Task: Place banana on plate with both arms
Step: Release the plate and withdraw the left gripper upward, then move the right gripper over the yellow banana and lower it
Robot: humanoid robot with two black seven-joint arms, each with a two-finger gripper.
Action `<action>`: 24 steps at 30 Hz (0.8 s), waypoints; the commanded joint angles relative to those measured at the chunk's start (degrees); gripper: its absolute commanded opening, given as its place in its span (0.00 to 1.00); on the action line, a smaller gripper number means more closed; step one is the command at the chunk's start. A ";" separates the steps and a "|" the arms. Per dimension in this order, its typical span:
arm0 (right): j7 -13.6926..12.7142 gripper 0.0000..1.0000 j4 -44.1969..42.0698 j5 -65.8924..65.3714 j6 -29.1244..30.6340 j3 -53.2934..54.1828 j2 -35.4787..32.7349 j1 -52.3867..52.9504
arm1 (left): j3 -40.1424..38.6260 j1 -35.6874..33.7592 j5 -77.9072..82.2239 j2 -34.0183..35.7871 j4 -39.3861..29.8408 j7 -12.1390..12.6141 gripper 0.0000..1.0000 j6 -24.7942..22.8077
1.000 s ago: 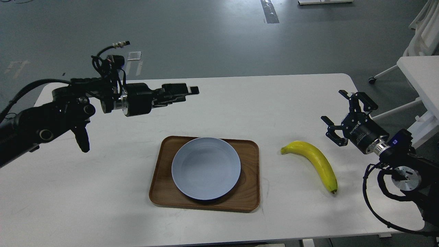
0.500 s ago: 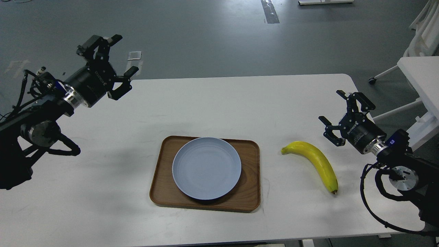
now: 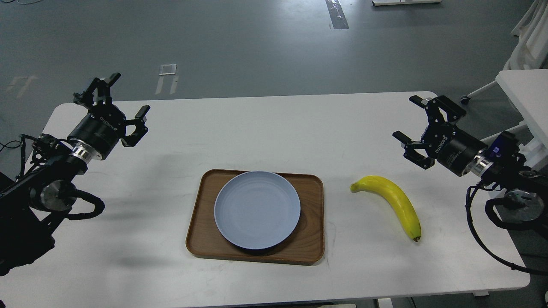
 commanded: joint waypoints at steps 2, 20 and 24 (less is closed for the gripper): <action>0.00 1.00 4.80 -10.24 0.00 -9.39 -6.33 11.22 | -0.07 -0.46 0.13 0.12 0.02 0.00 1.00 0.00; 0.00 1.00 -0.11 -50.78 -3.47 -63.97 11.49 48.60 | -0.51 -0.46 0.22 1.26 -0.60 -0.09 1.00 0.00; 0.00 1.00 -3.18 -50.87 -5.41 -68.02 15.97 47.99 | -0.51 -0.46 0.22 1.00 -0.68 0.00 1.00 0.00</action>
